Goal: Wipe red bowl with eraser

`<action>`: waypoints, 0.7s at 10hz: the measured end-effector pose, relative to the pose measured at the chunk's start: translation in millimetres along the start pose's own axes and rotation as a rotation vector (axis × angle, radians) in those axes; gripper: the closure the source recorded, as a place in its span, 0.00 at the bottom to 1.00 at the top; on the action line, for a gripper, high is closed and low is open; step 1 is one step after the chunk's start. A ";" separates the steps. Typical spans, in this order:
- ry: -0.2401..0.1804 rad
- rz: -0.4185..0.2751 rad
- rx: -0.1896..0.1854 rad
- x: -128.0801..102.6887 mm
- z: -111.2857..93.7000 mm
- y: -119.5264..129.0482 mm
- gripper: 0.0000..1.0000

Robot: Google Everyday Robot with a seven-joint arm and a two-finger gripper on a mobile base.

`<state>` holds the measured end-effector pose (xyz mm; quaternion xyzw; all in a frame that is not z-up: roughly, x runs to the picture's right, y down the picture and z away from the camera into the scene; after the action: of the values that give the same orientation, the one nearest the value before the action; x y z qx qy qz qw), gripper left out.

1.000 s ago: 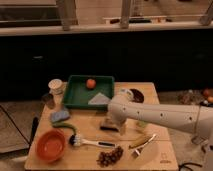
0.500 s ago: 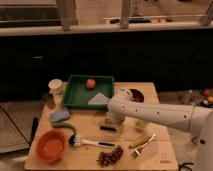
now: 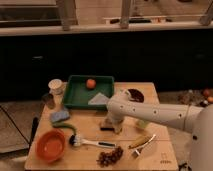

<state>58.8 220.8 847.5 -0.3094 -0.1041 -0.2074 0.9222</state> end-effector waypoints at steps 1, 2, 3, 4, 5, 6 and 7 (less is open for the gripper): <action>-0.003 0.001 0.001 0.6 0.2 -0.1 0.77; -0.007 -0.003 0.003 -0.9 0.2 -1.7 0.89; -0.009 -0.006 0.002 -1.0 -0.1 -1.3 0.96; -0.010 -0.008 0.001 -0.5 -1.2 -0.5 1.00; -0.013 -0.013 0.003 -0.3 -3.8 -0.3 1.00; -0.014 -0.015 0.004 0.3 -5.9 0.3 1.00; -0.015 -0.018 0.007 1.0 -8.3 0.6 1.00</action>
<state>60.5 215.8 840.9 -0.3067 -0.1146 -0.2129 0.9206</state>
